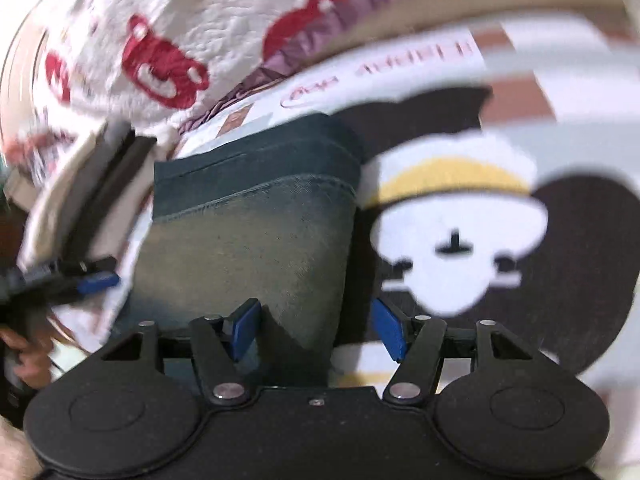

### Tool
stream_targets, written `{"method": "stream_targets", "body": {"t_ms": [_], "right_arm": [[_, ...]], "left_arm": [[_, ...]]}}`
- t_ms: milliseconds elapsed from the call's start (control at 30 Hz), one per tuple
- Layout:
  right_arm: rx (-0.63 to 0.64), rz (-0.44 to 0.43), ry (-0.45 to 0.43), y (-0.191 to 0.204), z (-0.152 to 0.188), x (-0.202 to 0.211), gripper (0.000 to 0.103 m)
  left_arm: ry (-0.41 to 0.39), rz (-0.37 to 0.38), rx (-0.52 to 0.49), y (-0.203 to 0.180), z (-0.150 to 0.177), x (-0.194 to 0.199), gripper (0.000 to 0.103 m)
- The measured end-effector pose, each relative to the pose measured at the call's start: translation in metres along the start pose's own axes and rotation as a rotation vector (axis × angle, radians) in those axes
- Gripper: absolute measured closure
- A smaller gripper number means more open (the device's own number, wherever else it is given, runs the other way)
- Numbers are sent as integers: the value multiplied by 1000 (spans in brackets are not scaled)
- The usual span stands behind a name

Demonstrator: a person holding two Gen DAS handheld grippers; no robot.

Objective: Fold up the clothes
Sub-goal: 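Grasp the folded jeans edge with the left gripper while the right gripper grasps the hem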

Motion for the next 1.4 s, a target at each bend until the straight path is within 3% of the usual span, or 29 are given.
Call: {"method": "stream_targets", "body": {"t_ms": [100, 233, 333, 433, 467, 500, 533, 600, 633, 733, 800, 867, 1000, 1100, 1200, 1333, 1400], "right_arm": [[-103, -54, 45, -13, 1, -5, 36], [-201, -134, 106, -18, 8, -18, 36], [-201, -183, 109, -11, 9, -26, 33], [-146, -204, 91, -5, 1, -36, 32], [-126, -209, 85, -3, -3, -39, 35], [-99, -211, 80, -2, -7, -41, 46], [-47, -203, 73, 2, -10, -40, 48], [89, -203, 42, 16, -19, -32, 66], [138, -209, 13, 24, -26, -24, 70], [319, -149, -73, 48, -49, -7, 72], [417, -78, -101, 49, -68, -10, 71], [420, -9, -112, 33, -87, -23, 60], [240, 53, -13, -15, -100, -44, 54], [36, -29, -23, -43, -94, -25, 48], [-94, -50, -11, -65, -69, -10, 39], [-308, -114, -8, -84, -34, 4, 35], [-357, -122, 2, -84, -19, 7, 33]], "left_arm": [[59, 50, 54, 2, 7, -11, 32], [142, 23, 32, 2, 20, -35, 26], [132, 49, 22, 1, 20, -42, 18], [114, 90, 28, 0, 17, -49, 17], [105, 100, 28, -1, 17, -50, 23], [87, 101, 17, -5, 17, -48, 31], [69, 103, 6, -9, 18, -46, 52], [32, 105, -16, -17, 18, -41, 61], [14, 106, -27, -21, 19, -38, 66], [-23, 133, -56, -37, 22, -31, 70], [-2, 166, -22, -48, 28, -34, 71], [19, 178, 29, -50, 32, -43, 70], [29, 183, 94, -46, 34, -56, 58], [36, 186, 142, -44, 36, -67, 52], [33, 195, 189, -40, 36, -75, 50], [11, 207, 217, -36, 33, -80, 50], [6, 210, 221, -35, 32, -80, 50]]}}
Point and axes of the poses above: each gripper's, at about its wrist camera, not at the fingertips, and x roughly against the way its jaws point, y to its left, z to its underside, the point moved 4 cm from there along -x, roughly the way its jaws point, and after that the axes turned 9 degrees about -y, right-handed, at the moved point
